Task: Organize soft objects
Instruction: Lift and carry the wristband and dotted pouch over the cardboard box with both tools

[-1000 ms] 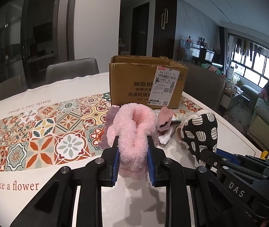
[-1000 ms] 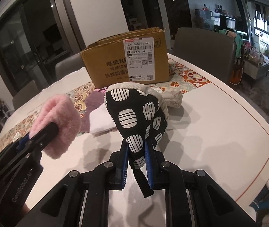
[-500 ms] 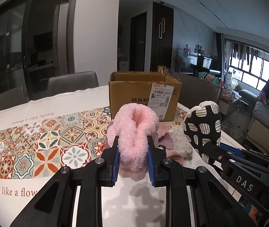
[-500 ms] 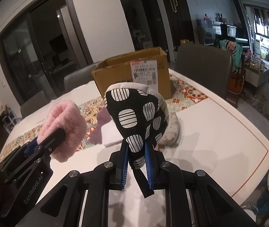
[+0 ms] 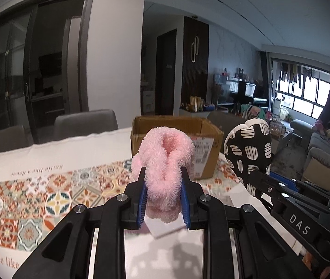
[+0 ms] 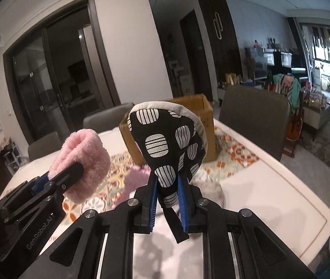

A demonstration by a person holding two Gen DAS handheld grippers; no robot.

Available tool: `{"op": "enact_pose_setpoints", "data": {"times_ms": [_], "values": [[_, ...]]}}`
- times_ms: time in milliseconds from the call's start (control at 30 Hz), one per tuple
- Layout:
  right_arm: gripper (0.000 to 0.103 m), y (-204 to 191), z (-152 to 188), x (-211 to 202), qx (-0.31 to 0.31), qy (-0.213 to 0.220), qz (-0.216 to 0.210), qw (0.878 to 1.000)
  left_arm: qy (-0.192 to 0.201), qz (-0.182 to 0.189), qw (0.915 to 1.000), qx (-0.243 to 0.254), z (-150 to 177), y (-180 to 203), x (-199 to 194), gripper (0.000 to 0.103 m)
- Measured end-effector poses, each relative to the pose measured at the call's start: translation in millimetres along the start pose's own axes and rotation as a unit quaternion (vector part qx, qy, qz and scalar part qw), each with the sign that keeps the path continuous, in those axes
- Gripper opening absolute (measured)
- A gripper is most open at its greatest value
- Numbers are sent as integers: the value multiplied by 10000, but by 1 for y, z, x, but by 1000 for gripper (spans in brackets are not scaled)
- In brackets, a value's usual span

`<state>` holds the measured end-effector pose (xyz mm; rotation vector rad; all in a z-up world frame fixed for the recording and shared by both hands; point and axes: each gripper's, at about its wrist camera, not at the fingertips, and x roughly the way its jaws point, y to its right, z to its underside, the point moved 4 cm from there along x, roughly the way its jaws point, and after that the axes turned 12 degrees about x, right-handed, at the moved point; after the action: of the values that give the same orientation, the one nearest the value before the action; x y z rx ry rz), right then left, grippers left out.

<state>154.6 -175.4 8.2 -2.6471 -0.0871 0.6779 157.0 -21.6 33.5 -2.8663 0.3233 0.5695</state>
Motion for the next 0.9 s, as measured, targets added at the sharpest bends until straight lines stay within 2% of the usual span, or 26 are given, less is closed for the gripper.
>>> {"op": "enact_pose_setpoints", "data": {"times_ms": [600,900], "values": [[18,-16,-82,41,-299,748,-196,9966,540,-154,9980,298,-72,-20,54,26],[18,-24,-112,64,-544,877,-270,9943,723,-182,9962,442,-100,-18,83,26]]}}
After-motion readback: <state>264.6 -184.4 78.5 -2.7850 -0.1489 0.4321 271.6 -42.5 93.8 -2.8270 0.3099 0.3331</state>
